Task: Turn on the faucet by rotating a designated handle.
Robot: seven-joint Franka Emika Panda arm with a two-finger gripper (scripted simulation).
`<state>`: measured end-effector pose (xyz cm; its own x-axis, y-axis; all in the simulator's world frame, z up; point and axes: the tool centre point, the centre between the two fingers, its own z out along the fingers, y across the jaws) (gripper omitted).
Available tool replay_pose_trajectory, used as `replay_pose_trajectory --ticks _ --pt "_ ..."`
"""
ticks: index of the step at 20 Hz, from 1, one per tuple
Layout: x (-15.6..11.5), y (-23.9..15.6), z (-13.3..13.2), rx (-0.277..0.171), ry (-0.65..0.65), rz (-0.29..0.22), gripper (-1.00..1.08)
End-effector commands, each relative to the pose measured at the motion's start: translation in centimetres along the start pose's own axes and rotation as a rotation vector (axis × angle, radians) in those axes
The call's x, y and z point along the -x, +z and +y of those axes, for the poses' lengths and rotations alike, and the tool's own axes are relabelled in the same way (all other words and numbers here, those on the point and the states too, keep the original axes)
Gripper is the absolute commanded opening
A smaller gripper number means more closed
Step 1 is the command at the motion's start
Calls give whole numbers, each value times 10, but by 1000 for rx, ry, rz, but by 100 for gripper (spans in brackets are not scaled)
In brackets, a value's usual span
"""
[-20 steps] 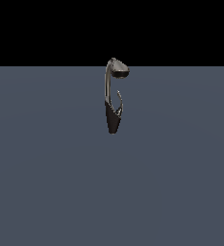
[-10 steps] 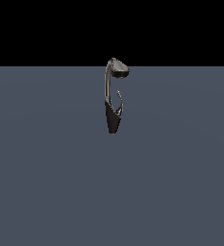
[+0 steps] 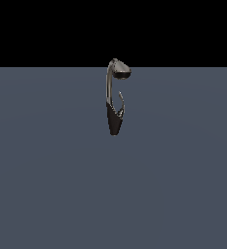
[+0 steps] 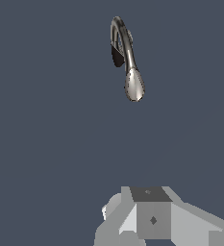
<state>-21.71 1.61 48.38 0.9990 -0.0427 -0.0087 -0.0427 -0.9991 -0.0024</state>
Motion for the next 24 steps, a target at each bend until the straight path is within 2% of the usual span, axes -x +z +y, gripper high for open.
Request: replay_pose_trajectory --ticks 1,12,24 --pt "-11 1 -2 -19 30 -12 -100" --pt "-83 15 -11 -137 231 -97 -100" --pt "-168 55 -13 -261 481 -213 -100"
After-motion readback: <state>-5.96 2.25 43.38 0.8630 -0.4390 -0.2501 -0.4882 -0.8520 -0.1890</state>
